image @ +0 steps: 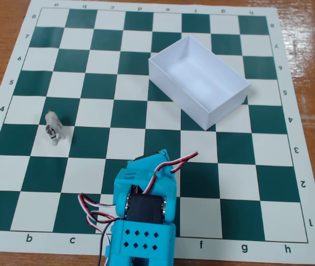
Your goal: Grab the toy horse and put it in the box.
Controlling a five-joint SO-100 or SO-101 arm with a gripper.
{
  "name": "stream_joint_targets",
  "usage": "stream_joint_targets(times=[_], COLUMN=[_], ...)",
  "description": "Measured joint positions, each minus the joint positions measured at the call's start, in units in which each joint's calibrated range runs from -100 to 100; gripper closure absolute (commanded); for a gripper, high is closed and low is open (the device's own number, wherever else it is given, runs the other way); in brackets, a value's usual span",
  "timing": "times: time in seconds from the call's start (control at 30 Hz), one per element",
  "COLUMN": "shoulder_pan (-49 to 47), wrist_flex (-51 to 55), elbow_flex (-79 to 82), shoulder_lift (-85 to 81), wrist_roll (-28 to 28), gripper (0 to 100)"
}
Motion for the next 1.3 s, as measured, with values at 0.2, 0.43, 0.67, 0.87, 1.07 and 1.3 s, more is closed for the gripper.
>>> stream_joint_targets(times=[0.2, 0.43, 0.67, 0.87, 1.07, 1.3], shoulder_pan=[0.0, 0.0, 0.0, 0.0, 0.1, 1.9], wrist_flex=[0.0, 0.0, 0.0, 0.0, -0.2, 7.6], elbow_flex=[0.0, 0.0, 0.0, 0.0, -3.4, -40.9], shoulder_lift=[0.0, 0.0, 0.0, 0.0, 6.6, 39.0], wrist_roll=[0.0, 0.0, 0.0, 0.0, 0.1, 2.7], gripper=[100, 100, 100, 100, 100, 99])
